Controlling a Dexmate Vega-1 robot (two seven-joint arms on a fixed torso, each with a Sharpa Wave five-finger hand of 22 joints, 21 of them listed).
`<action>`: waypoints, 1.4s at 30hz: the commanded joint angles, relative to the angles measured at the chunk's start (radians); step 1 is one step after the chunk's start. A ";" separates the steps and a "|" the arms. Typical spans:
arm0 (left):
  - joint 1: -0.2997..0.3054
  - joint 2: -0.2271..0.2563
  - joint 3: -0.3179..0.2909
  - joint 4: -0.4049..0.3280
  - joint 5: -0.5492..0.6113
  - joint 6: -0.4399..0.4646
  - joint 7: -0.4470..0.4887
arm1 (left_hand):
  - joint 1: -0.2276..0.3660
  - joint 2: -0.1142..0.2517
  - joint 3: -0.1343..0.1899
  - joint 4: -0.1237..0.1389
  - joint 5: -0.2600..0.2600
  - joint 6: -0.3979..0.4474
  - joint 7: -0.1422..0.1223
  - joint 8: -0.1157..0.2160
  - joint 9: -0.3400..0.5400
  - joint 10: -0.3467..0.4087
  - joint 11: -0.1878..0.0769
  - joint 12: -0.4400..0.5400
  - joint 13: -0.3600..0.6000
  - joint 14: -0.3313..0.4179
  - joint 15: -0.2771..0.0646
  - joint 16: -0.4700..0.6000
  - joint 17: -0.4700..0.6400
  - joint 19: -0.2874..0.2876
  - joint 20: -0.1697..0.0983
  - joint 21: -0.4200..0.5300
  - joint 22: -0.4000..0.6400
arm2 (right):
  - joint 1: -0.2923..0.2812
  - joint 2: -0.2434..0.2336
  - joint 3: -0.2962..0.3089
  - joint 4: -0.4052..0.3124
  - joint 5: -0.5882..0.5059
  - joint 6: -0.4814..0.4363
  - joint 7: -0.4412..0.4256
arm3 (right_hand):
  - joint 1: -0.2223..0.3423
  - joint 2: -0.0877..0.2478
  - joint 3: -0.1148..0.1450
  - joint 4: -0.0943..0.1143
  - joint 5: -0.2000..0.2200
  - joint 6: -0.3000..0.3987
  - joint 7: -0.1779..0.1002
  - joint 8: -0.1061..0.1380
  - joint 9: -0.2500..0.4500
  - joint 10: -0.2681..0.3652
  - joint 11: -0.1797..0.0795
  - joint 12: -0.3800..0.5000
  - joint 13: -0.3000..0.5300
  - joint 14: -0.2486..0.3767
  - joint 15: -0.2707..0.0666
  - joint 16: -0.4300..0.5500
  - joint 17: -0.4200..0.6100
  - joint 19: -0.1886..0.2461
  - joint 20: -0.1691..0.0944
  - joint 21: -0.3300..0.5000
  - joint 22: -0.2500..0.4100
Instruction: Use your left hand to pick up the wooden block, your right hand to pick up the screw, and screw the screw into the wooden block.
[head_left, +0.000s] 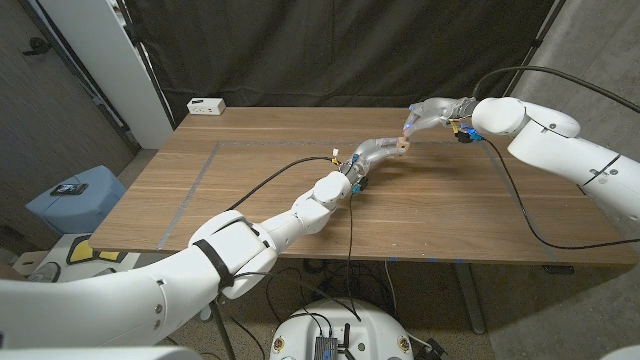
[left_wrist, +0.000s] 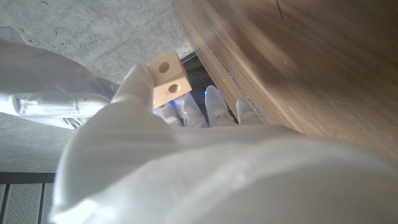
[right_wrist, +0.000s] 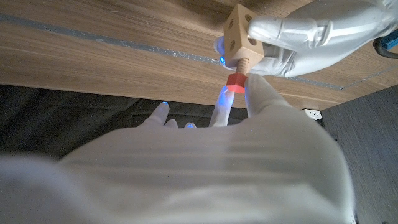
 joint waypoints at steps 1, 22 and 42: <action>-0.016 -0.018 -0.003 0.044 -0.009 -0.010 -0.005 | 0.018 0.002 0.005 -0.003 0.008 0.017 -0.010 0.010 0.002 0.010 0.000 0.005 0.004 0.004 -0.076 0.000 0.002 -0.002 -0.008 0.009 0.003 | 0.005 0.006 -0.004 0.006 -0.005 0.000 0.001 | -0.016 -0.002 0.000 0.009 -0.001 0.005 -0.011 0.006 0.007 0.005 0.002 0.008 0.002 0.006 0.001 0.005 0.006 0.007 0.001 0.006 0.003; -0.005 -0.017 -0.009 0.028 -0.018 -0.009 0.003 | 0.031 0.001 0.007 -0.001 0.005 0.023 -0.011 0.012 0.002 0.017 -0.001 0.006 0.005 0.003 -0.076 0.002 0.004 -0.002 -0.009 0.009 0.003 | -0.014 0.005 -0.011 -0.021 -0.027 -0.029 -0.019 | -0.055 0.001 -0.019 0.017 -0.005 0.006 -0.022 0.032 0.028 0.020 0.003 0.008 0.002 0.017 0.001 0.007 0.009 0.016 0.001 0.006 0.003; 0.020 0.002 -0.010 -0.033 -0.014 0.015 0.014 | 0.040 -0.001 0.008 0.002 0.002 0.025 -0.010 0.011 0.002 0.022 -0.001 0.006 0.007 0.004 -0.078 0.003 0.005 -0.001 -0.009 0.009 0.003 | -0.035 -0.003 -0.013 -0.062 -0.072 -0.067 -0.048 | -0.085 0.000 -0.036 0.018 -0.013 0.037 -0.018 0.073 0.053 0.054 0.008 0.016 0.004 0.041 -0.008 0.013 0.010 0.043 -0.005 0.011 0.002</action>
